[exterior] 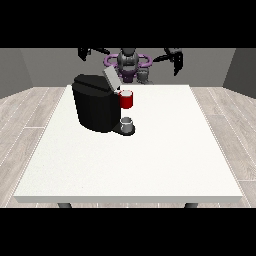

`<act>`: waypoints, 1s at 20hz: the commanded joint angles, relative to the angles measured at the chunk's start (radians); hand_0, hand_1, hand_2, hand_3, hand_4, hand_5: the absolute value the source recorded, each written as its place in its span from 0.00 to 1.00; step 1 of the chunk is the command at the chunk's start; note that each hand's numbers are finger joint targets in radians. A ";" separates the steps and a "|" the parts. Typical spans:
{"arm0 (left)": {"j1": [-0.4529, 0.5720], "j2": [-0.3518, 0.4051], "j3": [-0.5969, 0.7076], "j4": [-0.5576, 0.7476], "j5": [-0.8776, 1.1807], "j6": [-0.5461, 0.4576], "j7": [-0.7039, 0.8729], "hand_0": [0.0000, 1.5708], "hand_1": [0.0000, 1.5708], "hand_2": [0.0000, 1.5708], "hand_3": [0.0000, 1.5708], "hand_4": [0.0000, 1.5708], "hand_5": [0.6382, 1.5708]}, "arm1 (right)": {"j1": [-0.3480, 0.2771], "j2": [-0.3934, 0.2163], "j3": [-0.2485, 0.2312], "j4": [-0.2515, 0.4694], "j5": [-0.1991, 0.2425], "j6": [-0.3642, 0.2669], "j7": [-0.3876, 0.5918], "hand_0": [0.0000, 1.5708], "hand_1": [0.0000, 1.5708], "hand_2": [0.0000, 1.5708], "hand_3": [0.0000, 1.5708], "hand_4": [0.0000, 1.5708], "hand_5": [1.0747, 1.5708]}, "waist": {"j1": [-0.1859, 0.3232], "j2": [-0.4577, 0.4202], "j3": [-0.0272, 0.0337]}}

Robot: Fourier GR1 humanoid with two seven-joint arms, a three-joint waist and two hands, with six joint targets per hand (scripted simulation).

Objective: Insert the coffee pod into the coffee machine and close the lid

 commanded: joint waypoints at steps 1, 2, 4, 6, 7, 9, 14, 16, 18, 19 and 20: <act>0.007 0.013 0.015 -0.071 0.054 -0.029 0.069 0.00 0.00 0.00 0.00 0.23 1.00 | -0.099 -0.067 -0.066 -0.013 -0.066 0.054 0.127 0.00 0.00 0.00 0.00 0.00 1.00 | 0.012 0.020 0.0001; 0.073 -0.009 -0.015 -0.107 0.049 -0.041 0.031 0.00 0.00 0.00 0.00 0.27 1.00 | -0.074 -0.015 -0.038 0.012 -0.018 -0.021 0.128 0.00 0.00 0.00 0.00 0.00 1.00 | 0.051 0.008 0.0001; 0.090 -0.012 -0.060 -0.141 0.057 -0.014 0.029 0.00 0.00 0.00 0.00 0.26 1.00 | -0.144 -0.049 -0.071 0.030 -0.065 0.024 0.167 0.00 0.00 0.00 0.00 0.07 1.00 | 0.053 0.041 0.0002; 0.032 -0.012 -0.085 -0.200 0.122 -0.011 0.103 0.00 0.00 0.00 0.00 0.23 1.00 | -0.120 -0.061 -0.099 0.097 -0.084 0.051 0.061 0.00 0.00 0.00 0.00 0.00 1.00 | 0.072 0.082 0.0006; 0.006 -0.012 -0.053 -0.205 0.097 -0.038 0.058 0.00 0.00 0.00 0.00 0.25 1.00 | -0.202 -0.043 -0.132 0.087 -0.111 0.006 0.094 0.00 0.00 0.00 0.00 0.00 1.00 | 0.086 0.144 0.0004; 0.088 -0.003 -0.068 -0.237 0.105 -0.052 0.081 0.00 0.00 0.00 0.00 0.25 1.00 | -0.177 -0.037 -0.138 0.092 -0.156 0.044 0.138 0.00 0.00 0.00 0.00 0.12 1.00 | 0.075 0.107 0.0003; 0.154 -0.013 -0.247 -0.357 0.188 0.079 0.105 0.00 0.00 0.00 0.00 0.23 1.00 | -0.230 -0.041 -0.159 0.213 -0.142 0.012 0.076 0.00 0.00 0.00 0.00 0.11 1.00 | 0.100 0.170 0.0005; 0.126 -0.013 -0.178 -0.406 0.186 0.046 0.169 0.00 0.00 0.00 0.00 0.22 1.00 | -0.263 -0.044 -0.138 0.203 -0.154 0.040 0.119 0.00 0.00 0.00 0.00 0.04 1.00 | 0.080 0.197 0.0003; 0.148 -0.009 -0.190 -0.491 0.188 -0.008 0.212 0.00 0.00 0.00 0.00 0.21 1.00 | -0.263 -0.065 -0.139 0.239 -0.133 0.031 0.099 0.00 0.00 0.00 0.00 0.00 1.00 | 0.108 0.195 0.0004; 0.204 0.030 -0.158 -0.472 0.197 -0.006 0.145 0.00 0.00 0.00 0.00 0.18 1.00 | -0.249 0.005 -0.087 0.196 -0.119 0.008 0.102 0.00 0.00 0.00 0.00 0.00 1.00 | 0.063 0.202 0.0001; 0.166 0.009 -0.191 -0.519 0.203 -0.032 0.176 0.00 0.00 0.00 0.00 0.17 1.00 | -0.325 -0.055 -0.155 0.254 -0.143 0.003 0.089 0.00 0.00 0.00 0.00 0.00 1.00 | 0.121 0.246 0.0004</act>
